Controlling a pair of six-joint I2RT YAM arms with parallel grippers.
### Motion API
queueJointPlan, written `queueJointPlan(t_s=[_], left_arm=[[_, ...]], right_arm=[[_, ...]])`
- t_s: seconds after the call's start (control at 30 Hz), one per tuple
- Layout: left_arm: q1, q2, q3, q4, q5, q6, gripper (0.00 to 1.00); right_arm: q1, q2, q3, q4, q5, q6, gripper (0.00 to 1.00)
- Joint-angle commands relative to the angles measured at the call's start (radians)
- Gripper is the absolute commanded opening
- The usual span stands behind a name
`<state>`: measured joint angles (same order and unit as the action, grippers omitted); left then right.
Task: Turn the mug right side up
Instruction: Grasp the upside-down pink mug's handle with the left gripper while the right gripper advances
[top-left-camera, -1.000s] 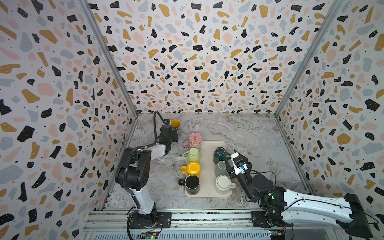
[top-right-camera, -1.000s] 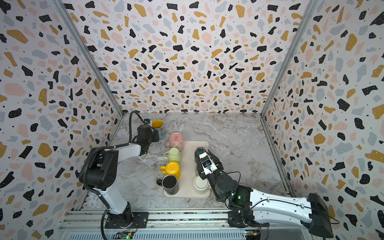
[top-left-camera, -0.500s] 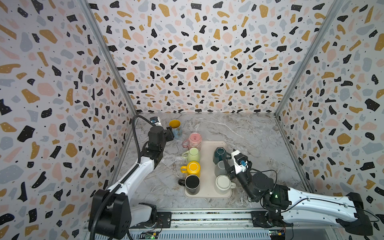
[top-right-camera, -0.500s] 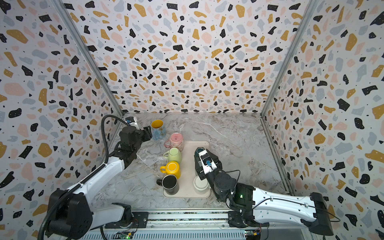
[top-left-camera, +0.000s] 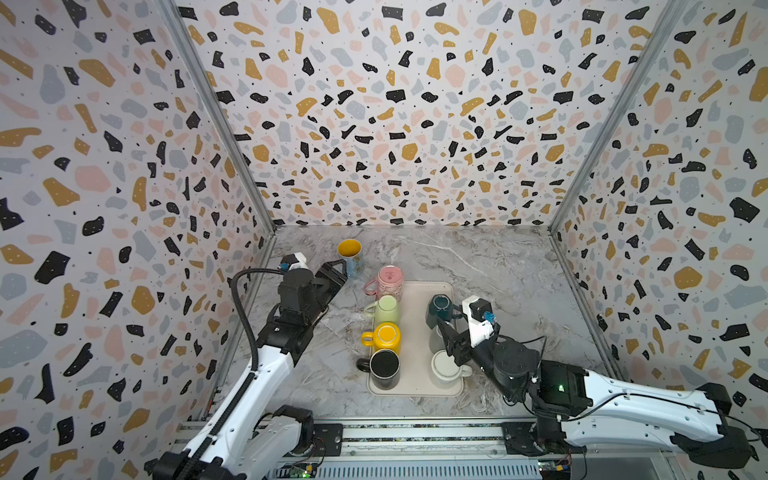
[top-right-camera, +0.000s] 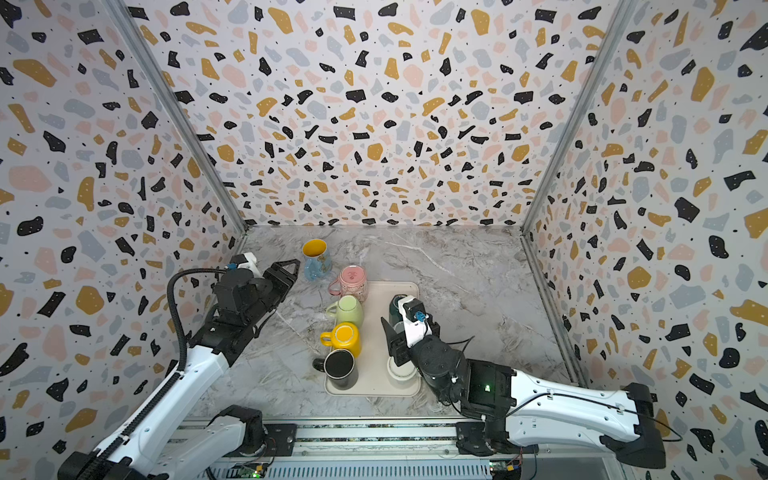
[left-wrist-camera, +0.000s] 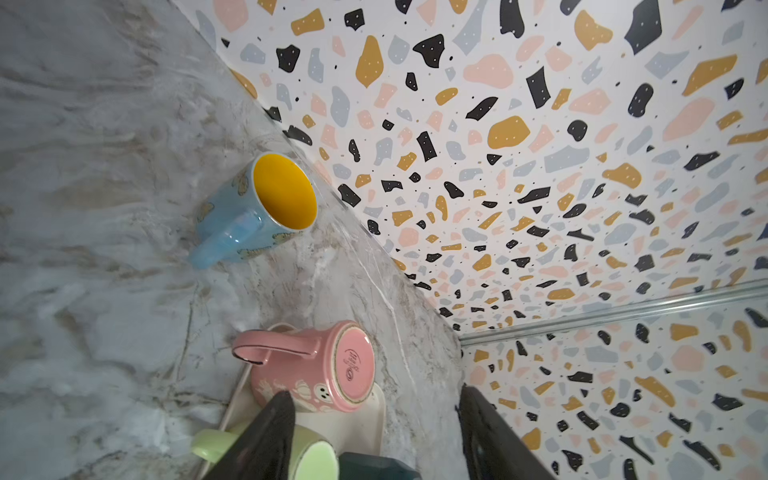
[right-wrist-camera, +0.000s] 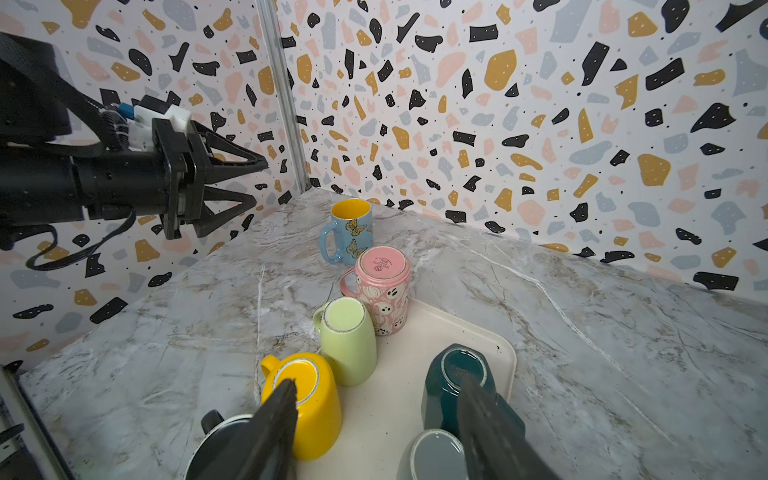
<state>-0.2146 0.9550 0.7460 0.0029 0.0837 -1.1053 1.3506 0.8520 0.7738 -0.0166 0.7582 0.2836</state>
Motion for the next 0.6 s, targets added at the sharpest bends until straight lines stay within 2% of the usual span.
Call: queueJointPlan(t_s=[0.0,0.2,0.27,0.43,0.57], left_arm=[[-0.005,0.004,-0.012,0.063,0.052,-0.239,0.63],[-0.010,0.093,0.004,0.008,0.068,-0.448,0.63],[-0.012,0.141,0.017,-0.006,0.087,-0.498,0.63],[-0.017,0.304,0.065,0.029,0.166,-0.598,0.62],[-0.026,0.453,0.100,0.117,0.241,-0.664,0.59]], right_arm=[[0.002,0.001,0.071,-0.011,0.008,-0.004,0.65],[-0.035,0.042,0.119,0.023,0.014,-0.060,0.72],[-0.098,0.046,0.132,0.033,-0.062,-0.050,0.73],[-0.334,0.066,0.158,0.029,-0.323,0.030,0.74],[-0.468,0.113,0.171,0.032,-0.444,0.047,0.74]])
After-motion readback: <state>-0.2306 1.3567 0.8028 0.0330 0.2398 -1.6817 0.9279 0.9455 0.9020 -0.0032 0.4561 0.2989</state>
